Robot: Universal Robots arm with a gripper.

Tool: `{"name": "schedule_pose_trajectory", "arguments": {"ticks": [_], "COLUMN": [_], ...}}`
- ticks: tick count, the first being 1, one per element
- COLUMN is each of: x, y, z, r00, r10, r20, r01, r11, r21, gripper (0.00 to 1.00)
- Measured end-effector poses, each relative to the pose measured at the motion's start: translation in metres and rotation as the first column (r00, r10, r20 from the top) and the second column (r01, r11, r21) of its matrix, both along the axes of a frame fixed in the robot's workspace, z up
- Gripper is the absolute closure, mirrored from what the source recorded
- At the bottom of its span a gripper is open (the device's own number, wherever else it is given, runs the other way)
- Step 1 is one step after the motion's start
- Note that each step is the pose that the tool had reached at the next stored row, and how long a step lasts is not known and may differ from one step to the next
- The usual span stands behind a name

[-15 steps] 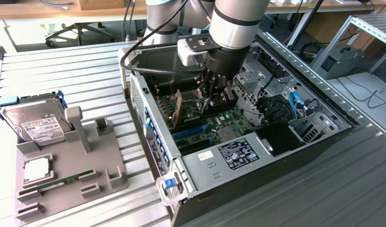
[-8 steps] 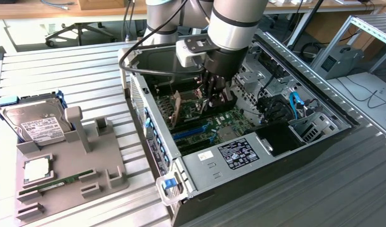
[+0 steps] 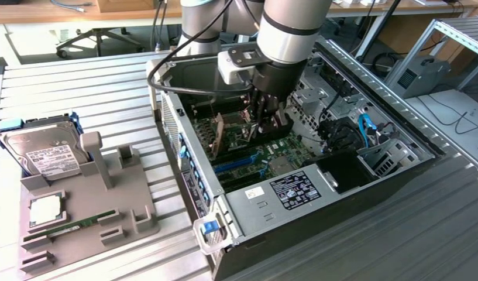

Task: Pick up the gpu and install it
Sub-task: 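Insert the gpu into the slot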

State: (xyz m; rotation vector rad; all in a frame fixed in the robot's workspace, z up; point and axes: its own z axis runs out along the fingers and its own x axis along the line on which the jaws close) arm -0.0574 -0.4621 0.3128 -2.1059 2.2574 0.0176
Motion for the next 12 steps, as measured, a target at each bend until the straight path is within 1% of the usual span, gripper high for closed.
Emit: {"name": "schedule_pose_trajectory", "arguments": {"ticks": [12], "x": [-0.0011], "y": [0.0], "z": [-0.0027], "r00": [1.0], "r10": [0.0], "r20": [0.0001], "r01": [0.0], "r11": [1.0], "r21": [0.0], "gripper": [0.73]}}
